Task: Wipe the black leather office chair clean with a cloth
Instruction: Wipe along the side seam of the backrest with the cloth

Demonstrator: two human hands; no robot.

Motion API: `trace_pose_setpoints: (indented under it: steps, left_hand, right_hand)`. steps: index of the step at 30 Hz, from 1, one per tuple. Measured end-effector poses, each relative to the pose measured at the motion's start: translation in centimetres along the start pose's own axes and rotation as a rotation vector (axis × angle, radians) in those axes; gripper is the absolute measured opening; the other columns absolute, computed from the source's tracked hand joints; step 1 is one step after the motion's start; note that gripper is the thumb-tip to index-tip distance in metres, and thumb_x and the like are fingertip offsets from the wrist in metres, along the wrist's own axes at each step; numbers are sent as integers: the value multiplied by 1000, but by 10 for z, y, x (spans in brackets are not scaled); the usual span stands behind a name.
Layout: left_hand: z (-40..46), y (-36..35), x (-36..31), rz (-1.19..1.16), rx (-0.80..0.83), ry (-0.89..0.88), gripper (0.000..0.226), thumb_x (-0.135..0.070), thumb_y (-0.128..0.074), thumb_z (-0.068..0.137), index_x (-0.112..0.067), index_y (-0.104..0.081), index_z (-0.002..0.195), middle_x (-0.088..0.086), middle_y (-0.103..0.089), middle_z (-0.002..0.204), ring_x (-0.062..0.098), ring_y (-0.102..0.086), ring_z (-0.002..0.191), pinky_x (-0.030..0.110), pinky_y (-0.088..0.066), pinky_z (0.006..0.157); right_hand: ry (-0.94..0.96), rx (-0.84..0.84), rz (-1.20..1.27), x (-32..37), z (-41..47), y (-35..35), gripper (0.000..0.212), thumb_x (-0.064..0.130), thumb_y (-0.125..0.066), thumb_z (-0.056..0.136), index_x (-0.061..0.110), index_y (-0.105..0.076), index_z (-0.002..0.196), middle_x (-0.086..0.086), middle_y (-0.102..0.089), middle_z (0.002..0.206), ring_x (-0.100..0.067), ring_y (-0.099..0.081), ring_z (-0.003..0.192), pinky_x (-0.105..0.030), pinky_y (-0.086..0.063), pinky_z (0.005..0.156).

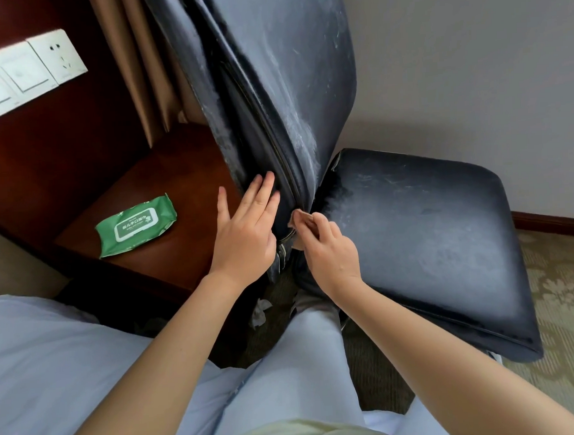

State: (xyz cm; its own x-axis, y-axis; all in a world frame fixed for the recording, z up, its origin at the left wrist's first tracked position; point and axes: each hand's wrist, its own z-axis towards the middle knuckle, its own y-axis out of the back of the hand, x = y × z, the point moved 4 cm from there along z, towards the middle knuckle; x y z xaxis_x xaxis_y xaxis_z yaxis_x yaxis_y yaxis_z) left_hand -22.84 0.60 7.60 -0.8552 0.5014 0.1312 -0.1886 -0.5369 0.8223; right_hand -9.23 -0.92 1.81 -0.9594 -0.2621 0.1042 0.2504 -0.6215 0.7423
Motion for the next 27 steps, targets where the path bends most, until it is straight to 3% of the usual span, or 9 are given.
trace_pose_setpoints:
  steps: [5, 13, 18, 22, 27]
  left_hand:
    - [-1, -1, -1, -12, 16, 8, 54, -9, -55, 76, -3, -55, 130, 13, -35, 152, 25, -33, 140, 64, -20, 108]
    - [-3, -4, 0, -4, 33, -8, 53, -10, -54, 77, -3, -56, 129, 13, -35, 152, 25, -33, 140, 63, -18, 109]
    - [-3, -6, 2, 17, 41, -13, 52, -14, -42, 80, -5, -56, 129, 12, -34, 153, 24, -31, 141, 63, -18, 109]
    - [-5, -9, -1, 17, 43, -9, 52, -15, -41, 79, -5, -57, 128, 13, -34, 152, 25, -31, 141, 64, -20, 108]
    - [-8, -11, 6, 62, 46, -73, 53, -10, -48, 78, -5, -55, 130, 12, -34, 153, 24, -27, 142, 65, -19, 108]
  right_hand:
    - [38, 122, -29, 1, -9, -6, 70, 0, -78, 57, 12, -61, 124, -10, -62, 98, -25, -54, 64, -24, -32, 39]
    - [13, 188, -8, 1, -15, -10, 70, 5, -81, 57, 13, -62, 123, -11, -62, 94, -26, -54, 63, -23, -27, 41]
    - [0, 171, -15, 0, -17, -10, 66, 2, -72, 64, 12, -58, 128, -11, -61, 98, -26, -53, 65, -26, -31, 40]
    - [38, 271, -81, 1, -20, -20, 70, 8, -84, 56, 17, -63, 122, -6, -59, 87, -22, -50, 61, -23, -20, 42]
    - [22, 296, -59, 1, -20, -20, 72, 7, -82, 58, 16, -60, 126, -8, -60, 91, -23, -51, 62, -24, -22, 41]
